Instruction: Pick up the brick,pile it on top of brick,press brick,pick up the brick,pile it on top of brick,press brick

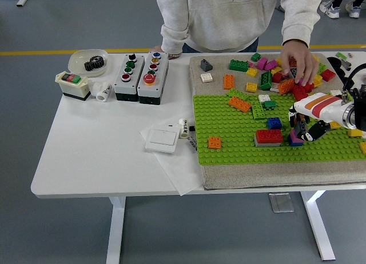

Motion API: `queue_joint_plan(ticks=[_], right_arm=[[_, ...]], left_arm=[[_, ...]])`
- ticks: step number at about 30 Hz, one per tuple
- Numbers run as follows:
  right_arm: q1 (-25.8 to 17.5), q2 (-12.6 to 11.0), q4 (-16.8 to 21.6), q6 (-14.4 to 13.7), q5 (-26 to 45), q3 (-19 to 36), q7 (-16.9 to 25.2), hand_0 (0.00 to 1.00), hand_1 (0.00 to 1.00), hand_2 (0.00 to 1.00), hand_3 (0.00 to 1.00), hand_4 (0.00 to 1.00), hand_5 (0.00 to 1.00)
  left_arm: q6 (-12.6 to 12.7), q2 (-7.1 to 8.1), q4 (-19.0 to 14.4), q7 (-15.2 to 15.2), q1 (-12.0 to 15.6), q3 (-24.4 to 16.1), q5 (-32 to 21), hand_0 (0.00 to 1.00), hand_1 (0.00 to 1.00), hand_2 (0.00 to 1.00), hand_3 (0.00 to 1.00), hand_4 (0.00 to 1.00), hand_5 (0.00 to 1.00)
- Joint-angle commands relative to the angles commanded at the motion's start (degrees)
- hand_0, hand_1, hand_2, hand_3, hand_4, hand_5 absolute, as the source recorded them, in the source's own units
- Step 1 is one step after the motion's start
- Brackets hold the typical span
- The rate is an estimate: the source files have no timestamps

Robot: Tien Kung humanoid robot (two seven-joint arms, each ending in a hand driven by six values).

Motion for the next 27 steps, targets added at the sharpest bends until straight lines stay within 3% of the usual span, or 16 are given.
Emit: queue_joint_plan(ticks=[27], right_arm=[[-0.1,-0.2,0.3,0.0,0.2,0.5,0.3,0.33,0.447,0.553,0.582,0.845,0.128]], left_arm=[[-0.1,0.06,0.0,0.0,-0.1,0.3,-0.3,0.765,0.791,0.782,0.675,0.766,0.637]])
